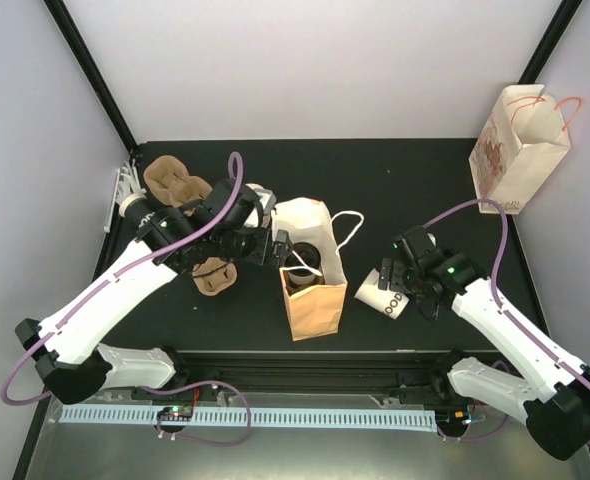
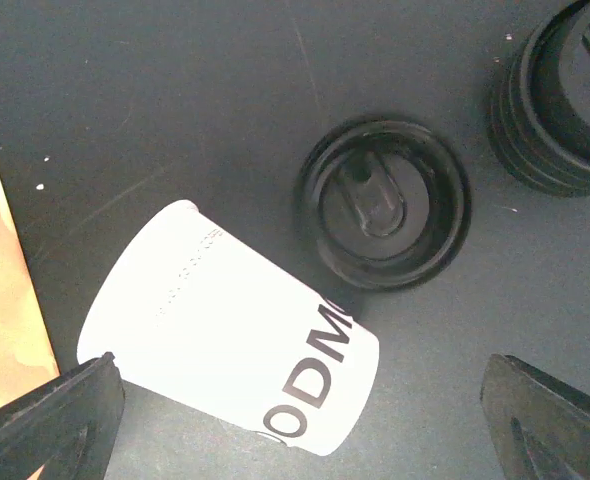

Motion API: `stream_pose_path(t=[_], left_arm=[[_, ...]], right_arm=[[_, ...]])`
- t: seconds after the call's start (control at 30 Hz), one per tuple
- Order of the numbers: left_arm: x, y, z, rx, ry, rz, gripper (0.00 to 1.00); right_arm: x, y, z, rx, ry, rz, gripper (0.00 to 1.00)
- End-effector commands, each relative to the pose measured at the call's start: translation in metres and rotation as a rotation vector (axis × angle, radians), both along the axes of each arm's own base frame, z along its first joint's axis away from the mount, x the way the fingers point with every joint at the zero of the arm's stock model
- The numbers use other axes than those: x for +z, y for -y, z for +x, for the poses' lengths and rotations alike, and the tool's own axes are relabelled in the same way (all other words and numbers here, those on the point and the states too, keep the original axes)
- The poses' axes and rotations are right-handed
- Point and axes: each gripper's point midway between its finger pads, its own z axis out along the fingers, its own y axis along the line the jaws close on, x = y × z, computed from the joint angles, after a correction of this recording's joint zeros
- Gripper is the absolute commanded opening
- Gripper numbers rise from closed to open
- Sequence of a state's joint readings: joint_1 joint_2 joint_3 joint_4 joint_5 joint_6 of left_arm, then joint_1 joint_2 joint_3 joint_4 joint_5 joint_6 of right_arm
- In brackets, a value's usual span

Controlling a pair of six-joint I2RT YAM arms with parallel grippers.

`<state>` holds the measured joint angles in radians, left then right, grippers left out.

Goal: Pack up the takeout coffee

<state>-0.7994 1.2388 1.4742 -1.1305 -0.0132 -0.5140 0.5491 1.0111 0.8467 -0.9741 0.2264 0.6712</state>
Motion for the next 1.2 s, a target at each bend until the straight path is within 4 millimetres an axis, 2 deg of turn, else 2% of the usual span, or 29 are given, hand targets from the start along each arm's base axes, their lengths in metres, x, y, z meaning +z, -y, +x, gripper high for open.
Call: stream_pose_path(t=[0.0,0.03,0.13,0.2,0.33,0.47,0.53,0.63,0.77,1.0,1.17], left_arm=[[0.013,0.038,0.009,-0.056,-0.003,-0.163,0.99],[0.012,0.04,0.01,-0.059,-0.007,-0.17,0.99],[-0.016,0.045,0.021,-0.036,-0.05,-0.106,0.99],[-0.028,0.041,0.03,-0.001,-0.058,-0.047,0.92],[-0.046,0.037,0.049,0.034,-0.068,0.075,0.57],[-0.039,0.028,0.072,0.079,-0.035,0.213,0.15],[-0.03,0.033,0.084,0.078,-0.004,0.222,0.03],[-0.01,0.042,0.106,0.079,0.049,0.19,0.02],[0.001,0.04,0.139,0.104,0.094,0.165,0.02],[-0.004,0.033,0.19,0.104,0.092,0.083,0.01],[-0.019,0.035,0.21,0.086,0.055,0.076,0.02]], right_arm=[[0.01,-0.007,0.003,0.052,0.022,0.028,1.0],[0.011,-0.015,0.002,0.091,0.024,0.06,1.0],[0.008,-0.037,0.0,0.194,0.014,0.14,1.0],[0.0,-0.044,0.001,0.232,-0.023,0.143,1.0],[-0.014,-0.053,0.01,0.259,-0.039,0.136,1.0],[-0.028,-0.06,0.019,0.254,-0.093,0.105,1.0],[-0.03,-0.06,0.025,0.242,-0.096,0.043,1.0],[-0.038,-0.053,0.033,0.208,-0.115,-0.033,1.0],[-0.043,-0.042,0.041,0.153,-0.12,-0.109,0.99],[-0.058,-0.035,0.05,0.084,-0.202,-0.213,0.93],[-0.069,-0.031,0.044,0.075,-0.23,-0.228,0.86]])
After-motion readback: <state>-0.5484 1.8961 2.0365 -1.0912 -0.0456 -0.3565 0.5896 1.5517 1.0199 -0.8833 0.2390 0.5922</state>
